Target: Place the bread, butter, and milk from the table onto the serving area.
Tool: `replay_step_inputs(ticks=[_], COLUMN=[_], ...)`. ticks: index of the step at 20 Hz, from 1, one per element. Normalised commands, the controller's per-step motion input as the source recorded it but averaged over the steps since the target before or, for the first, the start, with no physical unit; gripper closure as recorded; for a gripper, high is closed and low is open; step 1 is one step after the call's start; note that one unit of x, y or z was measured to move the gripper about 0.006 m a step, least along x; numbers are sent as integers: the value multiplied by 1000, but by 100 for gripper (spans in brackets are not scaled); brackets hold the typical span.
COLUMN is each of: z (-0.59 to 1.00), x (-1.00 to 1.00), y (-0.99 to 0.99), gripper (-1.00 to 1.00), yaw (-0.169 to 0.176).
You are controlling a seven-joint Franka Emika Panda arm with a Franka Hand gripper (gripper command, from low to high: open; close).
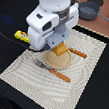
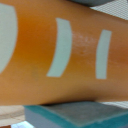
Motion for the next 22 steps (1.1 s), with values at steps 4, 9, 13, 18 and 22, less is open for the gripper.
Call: replay_step_inputs(ticks=[4,9,13,18,22], z=[-159,-67,0,0,144], x=[473,597,711,622,267], y=[21,55,199,217,227], gripper=[100,100,100,-100,-100], yaw=[-22,-48,-57,-44,-4])
